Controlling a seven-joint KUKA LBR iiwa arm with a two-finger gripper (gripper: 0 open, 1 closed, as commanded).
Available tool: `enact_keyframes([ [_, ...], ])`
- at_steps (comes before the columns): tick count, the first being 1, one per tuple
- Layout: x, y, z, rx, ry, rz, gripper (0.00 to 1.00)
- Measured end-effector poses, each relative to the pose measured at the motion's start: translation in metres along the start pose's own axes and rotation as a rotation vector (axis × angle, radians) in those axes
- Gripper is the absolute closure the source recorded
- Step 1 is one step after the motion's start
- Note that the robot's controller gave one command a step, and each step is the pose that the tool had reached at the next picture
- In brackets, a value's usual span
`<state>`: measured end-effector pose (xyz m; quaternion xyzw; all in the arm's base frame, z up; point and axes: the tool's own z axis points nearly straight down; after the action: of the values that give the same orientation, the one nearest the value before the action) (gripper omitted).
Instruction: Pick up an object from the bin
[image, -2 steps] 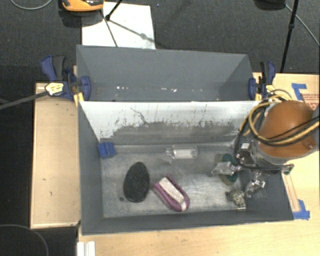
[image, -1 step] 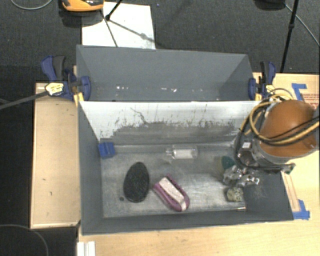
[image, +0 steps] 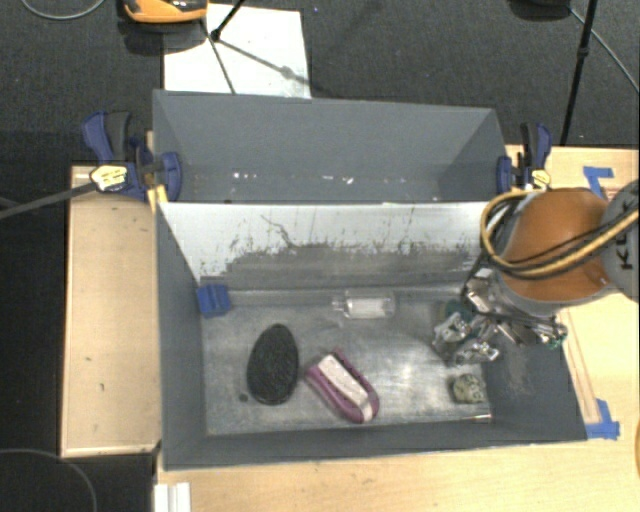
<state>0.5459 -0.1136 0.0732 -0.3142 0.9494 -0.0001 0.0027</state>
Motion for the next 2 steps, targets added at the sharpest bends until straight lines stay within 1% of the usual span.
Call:
enact_keyframes([
  [1, 0.001, 0.0, 0.0, 0.0, 0.001, -0.002, 0.0],
  [2, -0.018, -0.052, 0.003, -0.008, 0.001, 0.128, 0.0],
])
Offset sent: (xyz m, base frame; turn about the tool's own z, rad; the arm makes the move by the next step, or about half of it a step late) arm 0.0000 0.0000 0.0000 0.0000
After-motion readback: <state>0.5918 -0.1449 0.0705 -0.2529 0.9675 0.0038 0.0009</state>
